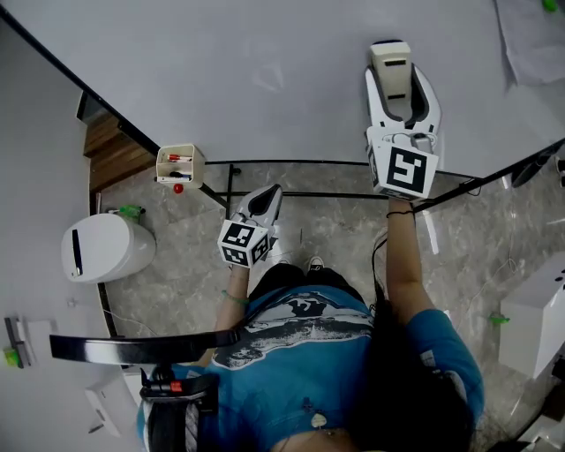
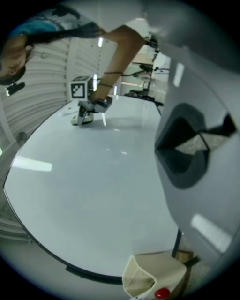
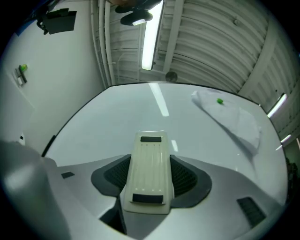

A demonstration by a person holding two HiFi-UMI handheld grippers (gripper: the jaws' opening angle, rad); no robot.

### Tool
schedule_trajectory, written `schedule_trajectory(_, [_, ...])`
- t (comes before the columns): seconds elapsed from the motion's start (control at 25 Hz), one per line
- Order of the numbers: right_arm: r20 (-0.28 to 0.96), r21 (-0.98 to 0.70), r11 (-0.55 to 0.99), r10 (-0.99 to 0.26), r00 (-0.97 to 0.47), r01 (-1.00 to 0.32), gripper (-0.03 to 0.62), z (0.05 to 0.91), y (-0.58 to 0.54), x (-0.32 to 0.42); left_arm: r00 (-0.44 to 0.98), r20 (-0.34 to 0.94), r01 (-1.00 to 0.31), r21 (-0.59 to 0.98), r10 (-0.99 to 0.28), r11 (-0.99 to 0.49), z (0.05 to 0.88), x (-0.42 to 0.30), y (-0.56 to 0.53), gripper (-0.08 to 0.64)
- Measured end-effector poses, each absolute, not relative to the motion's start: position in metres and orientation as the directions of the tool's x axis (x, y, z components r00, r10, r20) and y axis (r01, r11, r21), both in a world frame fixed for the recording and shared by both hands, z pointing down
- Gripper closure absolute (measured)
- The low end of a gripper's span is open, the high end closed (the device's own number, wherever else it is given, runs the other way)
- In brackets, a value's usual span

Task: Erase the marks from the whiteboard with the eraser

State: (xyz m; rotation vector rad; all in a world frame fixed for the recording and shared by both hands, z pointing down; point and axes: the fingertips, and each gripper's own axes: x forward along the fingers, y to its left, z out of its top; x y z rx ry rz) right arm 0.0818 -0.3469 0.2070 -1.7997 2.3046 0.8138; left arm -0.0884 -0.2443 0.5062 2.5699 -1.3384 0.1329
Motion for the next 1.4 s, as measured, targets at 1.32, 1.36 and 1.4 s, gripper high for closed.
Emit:
schedule_trajectory(1.32, [-0.363, 0.385, 0.094, -0.899, -0.244, -0.918, 0.330, 0.235, -0.372, 0.064, 0.570, 0.192, -0.821, 0.173, -0.799, -0.545, 0.514, -0.089, -0.251, 0.558])
schedule_trajectory(1.36, [-0.352, 0.412, 0.100, -0.900, -0.259, -0.906, 0.330, 0.239, -0.371, 0.051, 0.566, 0.192, -0.824, 0.171, -0.802, -0.540, 0.513, -0.090, -0.250, 0.558])
schedule_trajectory(1.4, [-0.340, 0.434, 0.107, -0.900, -0.272, -0.895, 0.330, 0.242, -0.370, 0.039, 0.561, 0.193, -0.827, 0.170, -0.805, -0.536, 0.511, -0.091, -0.249, 0.558])
